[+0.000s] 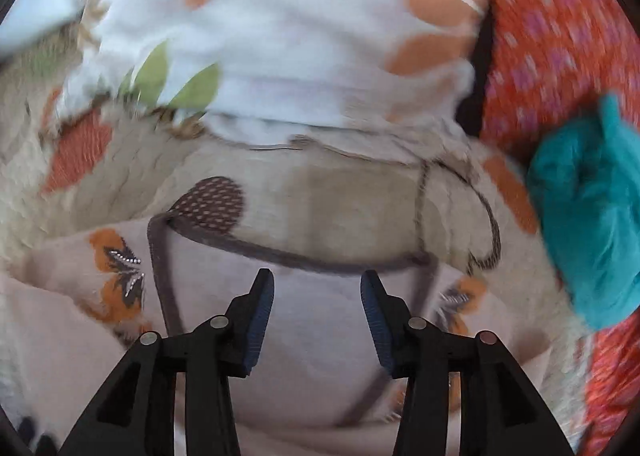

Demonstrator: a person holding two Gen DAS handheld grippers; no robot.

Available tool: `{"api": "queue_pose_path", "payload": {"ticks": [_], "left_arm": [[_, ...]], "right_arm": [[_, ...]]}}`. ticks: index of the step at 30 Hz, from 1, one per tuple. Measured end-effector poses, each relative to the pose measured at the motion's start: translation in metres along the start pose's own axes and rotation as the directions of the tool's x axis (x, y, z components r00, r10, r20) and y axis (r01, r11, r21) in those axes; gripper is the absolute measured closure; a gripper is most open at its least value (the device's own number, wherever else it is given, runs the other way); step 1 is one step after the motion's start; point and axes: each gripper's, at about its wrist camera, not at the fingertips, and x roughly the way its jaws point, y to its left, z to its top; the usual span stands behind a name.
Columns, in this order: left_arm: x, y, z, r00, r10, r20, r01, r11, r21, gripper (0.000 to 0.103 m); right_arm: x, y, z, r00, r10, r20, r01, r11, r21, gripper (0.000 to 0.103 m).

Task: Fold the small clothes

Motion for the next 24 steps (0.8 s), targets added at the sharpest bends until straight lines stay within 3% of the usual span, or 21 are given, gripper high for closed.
{"api": "queue_pose_path", "payload": {"ticks": [2,7,12,14,17,23,24], "left_arm": [[0.000,-0.001,-0.001,1.000,0.005,0.002,-0.005,1.000,0.007,0.039],[-0.001,-0.003,-0.003,1.000,0.005,-0.002,-0.005,1.000,0.024,0.036],[-0.004,-0.001,-0.008,1.000,0.002,-0.004,-0.002,1.000,0.016,0.033],[-0.005,-0.001,-0.011,1.000,0.010,0.001,-0.010,1.000,0.016,0.033],[-0.005,-0.005,-0.013,0.999,0.032,0.014,-0.032,0.999,0.030,0.032],[-0.001,-0.014,-0.016,0.997,0.072,0.022,-0.073,0.994,0.078,0.028],[-0.001,-0.014,-0.016,0.997,0.073,0.022,-0.074,0.994,0.081,0.028]], "right_arm": [[-0.022,-0.029,-0.011,0.999,0.035,0.026,-0.036,0.999,0.023,0.054],[-0.080,-0.076,-0.054,0.994,0.071,0.078,-0.066,0.996,-0.065,0.049],[-0.101,-0.098,-0.113,0.990,0.139,0.031,-0.130,0.971,-0.201,0.047],[-0.104,-0.093,-0.138,0.993,0.119,0.025,-0.109,0.960,-0.257,0.047],[-0.091,-0.086,-0.169,0.998,0.028,0.051,-0.010,0.944,-0.330,0.047],[-0.056,-0.077,-0.182,0.991,-0.072,0.109,0.109,0.918,-0.381,0.049],[-0.053,-0.076,-0.181,0.990,-0.079,0.118,0.118,0.918,-0.379,0.057]]}}
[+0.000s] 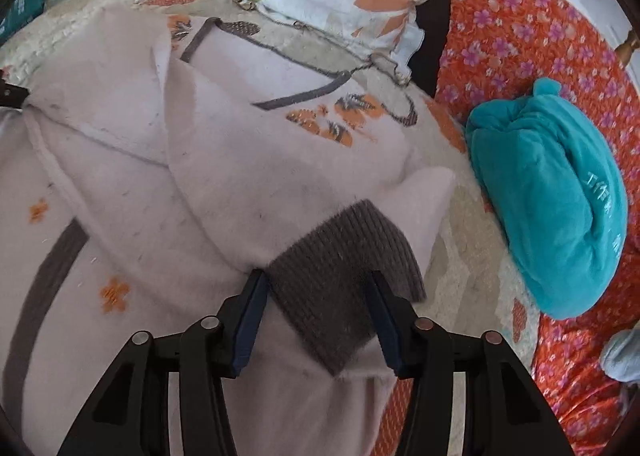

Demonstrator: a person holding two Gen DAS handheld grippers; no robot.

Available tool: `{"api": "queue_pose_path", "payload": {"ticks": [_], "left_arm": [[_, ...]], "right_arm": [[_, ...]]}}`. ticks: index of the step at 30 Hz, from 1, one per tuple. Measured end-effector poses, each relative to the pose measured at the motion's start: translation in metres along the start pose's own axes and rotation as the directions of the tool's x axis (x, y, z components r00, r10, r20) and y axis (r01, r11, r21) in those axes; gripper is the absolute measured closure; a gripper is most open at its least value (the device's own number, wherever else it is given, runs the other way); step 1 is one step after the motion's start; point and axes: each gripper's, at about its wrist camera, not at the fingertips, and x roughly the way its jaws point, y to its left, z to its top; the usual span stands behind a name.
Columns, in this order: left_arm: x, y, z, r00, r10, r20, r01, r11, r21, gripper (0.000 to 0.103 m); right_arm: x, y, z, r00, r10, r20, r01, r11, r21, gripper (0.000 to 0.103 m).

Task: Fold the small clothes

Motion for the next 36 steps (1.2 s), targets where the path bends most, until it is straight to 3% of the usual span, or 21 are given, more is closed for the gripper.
{"api": "queue_pose_path", "payload": {"ticks": [1,2,5,8,11,14,15,16,18,19,20,21,23,25,27,31,36], "left_arm": [[0.000,0.000,0.000,1.000,-0.002,0.000,0.002,1.000,0.002,0.028],[0.000,0.001,0.000,1.000,-0.005,-0.001,0.005,1.000,0.001,0.028],[0.000,0.003,0.001,1.000,-0.017,-0.006,0.017,1.000,-0.003,0.028],[-0.001,0.005,0.002,1.000,-0.027,-0.012,0.027,1.000,-0.014,0.028],[-0.001,0.008,0.003,0.999,-0.044,-0.020,0.043,0.999,-0.029,0.028],[-0.001,0.011,0.005,0.998,-0.058,-0.023,0.057,0.997,-0.051,0.028],[-0.001,0.011,0.005,0.998,-0.060,-0.023,0.059,0.997,-0.055,0.028],[-0.001,0.011,0.005,0.998,-0.059,-0.023,0.057,0.997,-0.056,0.028],[-0.001,0.010,0.004,0.998,-0.053,-0.022,0.052,0.997,-0.049,0.028],[-0.001,0.010,0.004,0.998,-0.050,-0.022,0.049,0.998,-0.045,0.028],[-0.001,0.009,0.003,0.999,-0.048,-0.023,0.047,0.998,-0.041,0.028],[-0.001,0.009,0.003,0.999,-0.049,-0.023,0.048,0.998,-0.039,0.028],[-0.002,0.011,0.003,0.998,-0.054,-0.024,0.053,0.998,-0.043,0.028],[-0.002,0.012,0.003,0.998,-0.057,-0.026,0.056,0.997,-0.049,0.028],[-0.001,0.011,0.004,0.998,-0.054,-0.026,0.053,0.997,-0.055,0.027],[0.001,0.006,0.004,0.999,-0.034,-0.024,0.033,0.998,-0.046,0.024],[0.002,0.004,0.005,1.000,-0.018,-0.022,0.017,0.999,-0.037,0.023]], "right_arm": [[0.002,-0.001,0.002,1.000,0.012,-0.006,-0.012,1.000,0.012,0.081],[0.003,-0.003,0.005,0.999,0.037,-0.024,-0.036,0.999,0.025,0.093],[-0.005,-0.008,0.007,0.996,0.069,-0.051,-0.067,0.996,0.051,0.096],[-0.024,-0.025,0.007,0.978,0.199,-0.066,-0.186,0.969,0.161,0.096],[-0.062,-0.052,0.009,0.894,0.447,-0.005,-0.421,0.846,0.326,0.096],[-0.093,-0.077,0.009,0.756,0.645,0.113,-0.623,0.656,0.427,0.096],[-0.098,-0.086,0.008,0.737,0.660,0.146,-0.645,0.622,0.444,0.095],[-0.096,-0.095,0.008,0.737,0.657,0.161,-0.643,0.609,0.465,0.095],[-0.078,-0.114,0.004,0.790,0.598,0.134,-0.565,0.626,0.537,0.087],[-0.061,-0.125,-0.001,0.851,0.520,0.070,-0.459,0.673,0.580,0.073],[-0.046,-0.134,-0.007,0.917,0.399,-0.010,-0.313,0.733,0.604,0.067],[-0.035,-0.138,-0.013,0.951,0.302,-0.073,-0.198,0.772,0.604,0.067],[-0.025,-0.139,-0.023,0.961,0.256,-0.101,-0.148,0.790,0.595,0.067],[-0.027,-0.135,-0.031,0.957,0.282,-0.065,-0.188,0.777,0.601,0.067],[-0.033,-0.124,-0.032,0.952,0.305,-0.026,-0.239,0.791,0.563,0.063],[-0.040,-0.095,-0.020,0.972,0.236,0.012,-0.222,0.895,0.387,0.047],[-0.045,-0.045,-0.017,0.993,0.119,0.027,-0.121,0.986,0.116,0.043]]}}
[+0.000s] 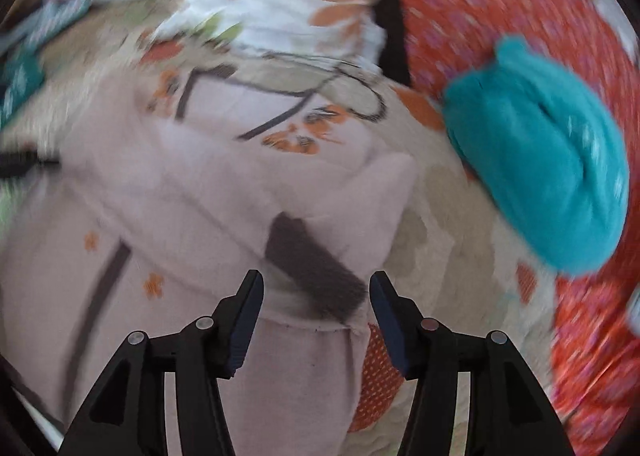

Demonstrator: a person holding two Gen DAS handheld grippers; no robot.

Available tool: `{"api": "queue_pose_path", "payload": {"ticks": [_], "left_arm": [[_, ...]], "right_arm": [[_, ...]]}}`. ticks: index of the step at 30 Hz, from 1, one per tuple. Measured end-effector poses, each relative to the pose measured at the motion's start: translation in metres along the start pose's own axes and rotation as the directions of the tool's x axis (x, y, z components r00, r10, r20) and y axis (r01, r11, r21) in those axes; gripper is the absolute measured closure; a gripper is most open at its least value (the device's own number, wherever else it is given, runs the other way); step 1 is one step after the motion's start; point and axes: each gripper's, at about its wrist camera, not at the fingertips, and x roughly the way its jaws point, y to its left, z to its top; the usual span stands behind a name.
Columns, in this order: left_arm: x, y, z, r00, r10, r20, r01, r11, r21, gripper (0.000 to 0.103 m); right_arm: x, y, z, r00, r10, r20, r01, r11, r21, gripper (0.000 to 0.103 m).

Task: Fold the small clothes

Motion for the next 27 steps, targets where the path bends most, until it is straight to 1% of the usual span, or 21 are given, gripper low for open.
{"api": "queue_pose_path", "payload": {"ticks": [2,3,6,7,8,9,11,13,14,15,16,17,18,19,20,21,22,24,25,26,27], "left_arm": [[0.001,-0.001,0.001,1.000,0.003,0.000,-0.003,1.000,-0.001,0.022],[0.001,-0.001,0.002,1.000,0.005,0.000,-0.005,1.000,0.000,0.022],[0.002,-0.003,0.001,1.000,0.012,0.002,-0.012,1.000,0.008,0.022],[0.002,-0.003,0.002,1.000,0.011,0.002,-0.011,1.000,0.011,0.022],[0.002,-0.003,0.002,1.000,0.009,0.001,-0.009,1.000,0.013,0.022],[0.002,-0.002,0.003,1.000,0.003,-0.001,-0.003,1.000,0.013,0.022],[0.001,0.001,0.003,1.000,-0.011,-0.008,0.011,1.000,0.008,0.022],[0.000,0.005,0.004,0.999,-0.031,-0.015,0.031,0.999,-0.007,0.022],[-0.001,0.008,0.005,0.999,-0.045,-0.020,0.044,0.999,-0.018,0.022],[-0.002,0.009,0.005,0.998,-0.051,-0.023,0.050,0.998,-0.025,0.022],[-0.003,0.011,0.005,0.998,-0.057,-0.025,0.056,0.998,-0.030,0.022],[-0.005,0.013,0.005,0.997,-0.065,-0.029,0.064,0.997,-0.034,0.022],[-0.006,0.015,0.005,0.997,-0.075,-0.034,0.074,0.997,-0.038,0.022],[-0.007,0.017,0.005,0.995,-0.088,-0.039,0.086,0.995,-0.043,0.022],[-0.007,0.020,0.005,0.994,-0.103,-0.045,0.100,0.994,-0.054,0.022],[-0.008,0.022,0.006,0.992,-0.115,-0.049,0.112,0.992,-0.065,0.022],[-0.008,0.025,0.007,0.990,-0.128,-0.051,0.124,0.989,-0.079,0.022],[-0.007,0.027,0.008,0.989,-0.140,-0.054,0.134,0.986,-0.095,0.022],[-0.007,0.027,0.008,0.988,-0.143,-0.055,0.137,0.986,-0.099,0.022],[-0.008,0.027,0.008,0.988,-0.142,-0.056,0.136,0.986,-0.097,0.022],[-0.008,0.026,0.008,0.988,-0.141,-0.056,0.136,0.986,-0.092,0.022]], "right_arm": [[0.006,0.014,-0.006,0.997,-0.080,0.012,0.081,0.992,-0.097,0.043],[0.013,0.021,-0.010,0.987,-0.157,0.028,0.159,0.977,-0.143,0.043],[0.027,0.019,-0.015,0.959,-0.278,0.053,0.283,0.941,-0.188,0.045],[0.032,0.015,-0.014,0.958,-0.283,0.043,0.286,0.941,-0.178,0.066],[0.034,0.010,-0.012,0.966,-0.258,0.015,0.257,0.954,-0.152,0.087],[0.033,0.002,-0.010,0.979,-0.202,-0.028,0.199,0.975,-0.101,0.096],[0.019,-0.010,-0.007,0.997,-0.033,-0.063,0.035,0.999,0.018,0.097],[-0.003,-0.012,-0.004,0.989,0.124,-0.082,-0.115,0.988,0.107,0.097],[-0.014,-0.013,-0.002,0.974,0.212,-0.079,-0.199,0.969,0.144,0.097],[-0.032,-0.016,0.003,0.937,0.346,-0.055,-0.329,0.923,0.198,0.097],[-0.044,-0.019,0.005,0.904,0.425,-0.033,-0.406,0.882,0.237,0.097],[-0.058,-0.025,0.009,0.855,0.518,0.003,-0.498,0.821,0.278,0.097],[-0.066,-0.030,0.011,0.821,0.570,0.033,-0.553,0.778,0.300,0.097],[-0.074,-0.040,0.013,0.766,0.638,0.081,-0.625,0.708,0.330,0.097],[-0.077,-0.049,0.015,0.726,0.677,0.117,-0.667,0.654,0.356,0.097],[-0.075,-0.061,0.015,0.696,0.702,0.152,-0.694,0.603,0.392,0.097],[-0.063,-0.078,0.014,0.691,0.701,0.178,-0.691,0.566,0.451,0.097],[-0.032,-0.100,0.008,0.714,0.679,0.172,-0.638,0.529,0.560,0.096],[-0.007,-0.113,0.001,0.731,0.666,0.149,-0.588,0.503,0.634,0.095],[0.019,-0.121,-0.006,0.761,0.641,0.096,-0.518,0.512,0.686,0.093],[0.036,-0.125,-0.012,0.800,0.598,0.038,-0.441,0.545,0.714,0.093]]}}
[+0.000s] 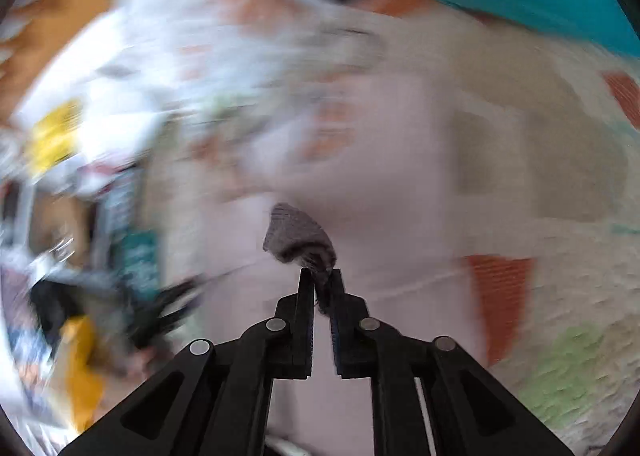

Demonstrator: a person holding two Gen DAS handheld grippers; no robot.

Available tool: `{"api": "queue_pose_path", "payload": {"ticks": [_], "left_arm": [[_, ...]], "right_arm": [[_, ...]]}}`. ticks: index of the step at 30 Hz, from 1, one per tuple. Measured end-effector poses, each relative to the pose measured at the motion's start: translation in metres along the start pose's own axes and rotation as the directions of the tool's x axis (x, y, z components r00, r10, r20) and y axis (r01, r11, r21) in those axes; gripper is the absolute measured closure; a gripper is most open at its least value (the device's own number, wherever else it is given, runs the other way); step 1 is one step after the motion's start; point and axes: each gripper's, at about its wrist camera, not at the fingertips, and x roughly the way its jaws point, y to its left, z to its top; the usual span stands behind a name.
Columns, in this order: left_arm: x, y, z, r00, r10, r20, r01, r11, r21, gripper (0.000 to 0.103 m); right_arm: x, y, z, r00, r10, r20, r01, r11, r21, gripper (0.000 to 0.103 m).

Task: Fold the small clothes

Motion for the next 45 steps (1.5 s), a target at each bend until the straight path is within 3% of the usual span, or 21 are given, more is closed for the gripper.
{"api": "queue_pose_path", "payload": {"ticks": [2,3,5,9,11,15,18,21,26,30,33,36,39,42,45], "left_arm": [[-0.001,-0.001,-0.001,1.000,-0.001,0.000,0.001,1.000,0.009,0.022],[-0.001,-0.002,-0.001,1.000,-0.004,0.000,0.004,1.000,0.014,0.022],[-0.002,-0.003,-0.001,1.000,-0.017,-0.003,0.017,1.000,0.017,0.022],[-0.004,-0.012,-0.003,1.000,-0.031,-0.003,0.031,0.998,0.047,0.022],[-0.006,-0.020,-0.005,1.000,-0.027,0.011,0.026,0.997,0.074,0.022],[-0.007,-0.037,-0.010,0.999,0.004,0.042,-0.010,0.988,0.157,0.022],[-0.003,-0.043,-0.011,0.998,0.041,0.056,-0.051,0.981,0.186,0.022],[0.000,-0.042,-0.009,0.998,0.036,0.046,-0.044,0.983,0.178,0.022],[0.000,-0.043,-0.007,0.999,0.024,0.046,-0.032,0.985,0.170,0.022],[0.002,-0.044,-0.004,0.999,0.014,0.041,-0.021,0.986,0.163,0.022],[0.002,-0.046,-0.004,0.999,0.016,0.042,-0.022,0.986,0.168,0.022],[0.003,-0.046,-0.004,0.999,0.028,0.046,-0.036,0.984,0.175,0.022],[0.004,-0.045,-0.002,0.999,0.023,0.042,-0.030,0.985,0.168,0.022],[0.000,-0.043,-0.002,0.999,0.018,0.049,-0.026,0.986,0.163,0.022],[-0.002,-0.041,-0.003,0.999,0.007,0.049,-0.015,0.988,0.153,0.022]], "right_arm": [[0.016,-0.025,0.009,0.977,-0.212,0.027,0.211,0.976,0.048,0.091],[0.021,-0.032,0.010,0.946,-0.319,0.052,0.317,0.948,0.033,0.088],[0.017,-0.031,0.009,0.908,-0.398,0.130,0.399,0.917,0.021,0.085],[-0.001,0.006,-0.009,0.891,-0.365,0.272,0.391,0.919,-0.050,0.079],[0.001,0.039,-0.018,0.905,-0.292,0.309,0.353,0.921,-0.163,0.079],[0.045,0.104,-0.032,0.977,-0.109,0.186,0.174,0.909,-0.380,0.079],[0.091,0.139,-0.039,0.988,-0.097,0.117,0.141,0.874,-0.466,0.079],[0.125,0.157,-0.040,0.990,-0.114,0.076,0.137,0.859,-0.492,0.079],[0.155,0.172,-0.011,0.966,-0.224,0.127,0.257,0.828,-0.499,0.079],[0.166,0.172,0.029,0.930,-0.316,0.187,0.367,0.795,-0.482,0.079],[0.173,0.170,0.052,0.918,-0.350,0.187,0.396,0.792,-0.465,0.079],[0.179,0.177,0.065,0.899,-0.385,0.209,0.438,0.763,-0.476,0.078],[0.162,0.182,0.067,0.889,-0.389,0.242,0.458,0.754,-0.470,0.076],[0.124,0.177,0.062,0.887,-0.352,0.298,0.454,0.776,-0.438,0.060],[0.090,0.161,0.052,0.884,-0.342,0.320,0.454,0.792,-0.408,0.058]]}}
